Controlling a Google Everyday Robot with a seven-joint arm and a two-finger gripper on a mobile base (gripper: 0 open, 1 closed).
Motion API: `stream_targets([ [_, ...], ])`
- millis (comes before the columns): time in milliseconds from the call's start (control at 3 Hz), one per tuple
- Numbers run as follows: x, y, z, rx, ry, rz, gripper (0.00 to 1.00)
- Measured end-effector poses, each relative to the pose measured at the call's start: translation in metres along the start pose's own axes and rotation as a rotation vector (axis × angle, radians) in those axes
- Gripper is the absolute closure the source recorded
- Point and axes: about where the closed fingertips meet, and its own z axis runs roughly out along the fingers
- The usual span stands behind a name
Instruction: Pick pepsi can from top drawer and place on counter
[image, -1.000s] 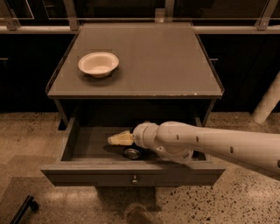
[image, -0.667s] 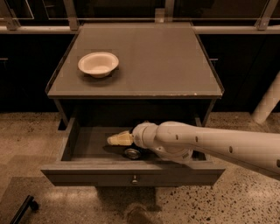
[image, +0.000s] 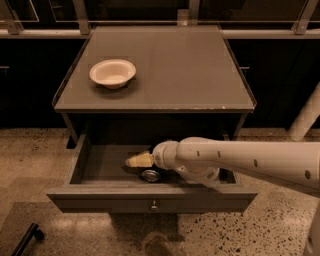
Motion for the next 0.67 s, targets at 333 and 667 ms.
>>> stream_targets([
  [333, 0.0089, -0.0087, 0.0015, 0.034, 0.036, 0.001, 0.0],
  [667, 0.0089, -0.0087, 0.0015, 0.034, 0.036, 0.001, 0.19],
])
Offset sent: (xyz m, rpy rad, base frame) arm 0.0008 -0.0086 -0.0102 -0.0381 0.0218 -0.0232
